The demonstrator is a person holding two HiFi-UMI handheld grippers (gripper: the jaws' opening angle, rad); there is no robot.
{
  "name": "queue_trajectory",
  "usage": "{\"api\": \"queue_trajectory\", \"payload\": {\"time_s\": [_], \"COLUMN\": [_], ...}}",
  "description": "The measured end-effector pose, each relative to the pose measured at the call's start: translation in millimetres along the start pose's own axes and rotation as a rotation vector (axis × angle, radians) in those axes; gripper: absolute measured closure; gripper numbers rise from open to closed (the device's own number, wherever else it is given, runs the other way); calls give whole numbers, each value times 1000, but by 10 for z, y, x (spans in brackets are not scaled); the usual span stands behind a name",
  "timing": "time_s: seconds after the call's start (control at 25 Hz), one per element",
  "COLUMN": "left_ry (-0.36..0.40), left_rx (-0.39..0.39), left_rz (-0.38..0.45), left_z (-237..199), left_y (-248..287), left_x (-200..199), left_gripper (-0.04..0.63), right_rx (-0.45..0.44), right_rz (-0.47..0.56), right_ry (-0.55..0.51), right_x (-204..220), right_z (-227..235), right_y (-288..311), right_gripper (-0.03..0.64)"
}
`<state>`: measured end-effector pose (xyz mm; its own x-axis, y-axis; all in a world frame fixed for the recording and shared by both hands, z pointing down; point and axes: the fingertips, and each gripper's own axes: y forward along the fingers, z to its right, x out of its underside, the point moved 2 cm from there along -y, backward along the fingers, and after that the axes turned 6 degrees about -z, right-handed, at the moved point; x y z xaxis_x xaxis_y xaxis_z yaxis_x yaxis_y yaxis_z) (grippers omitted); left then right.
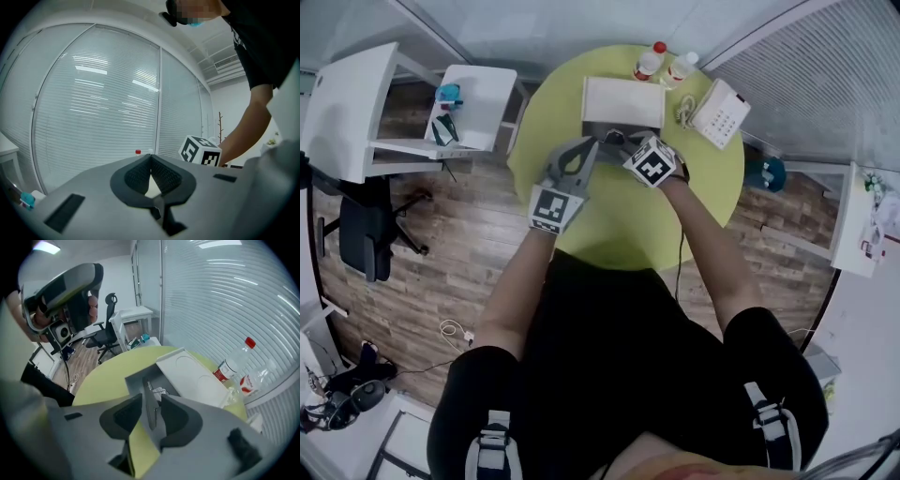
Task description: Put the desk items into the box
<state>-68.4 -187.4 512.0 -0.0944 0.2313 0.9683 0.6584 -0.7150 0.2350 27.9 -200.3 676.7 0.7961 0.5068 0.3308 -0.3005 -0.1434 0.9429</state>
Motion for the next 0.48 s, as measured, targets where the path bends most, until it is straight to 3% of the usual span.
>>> {"api": "queue_trajectory", "payload": {"time_s": [0.2,0.48], "left_ry": [-2,7], "left_rx": [-7,45], "left_rz": [0,3], "left_z": [143,438], "left_y": [-184,-370], "left_x": [-109,-320], "left_gripper": [584,584], "right_rx": [1,49], "right_rz": [135,471], "right_ry": [39,91], "right_x": [71,-18], "right_z": [-229,-500], "right_y": [-408,-1342], "right_gripper": [500,531]}}
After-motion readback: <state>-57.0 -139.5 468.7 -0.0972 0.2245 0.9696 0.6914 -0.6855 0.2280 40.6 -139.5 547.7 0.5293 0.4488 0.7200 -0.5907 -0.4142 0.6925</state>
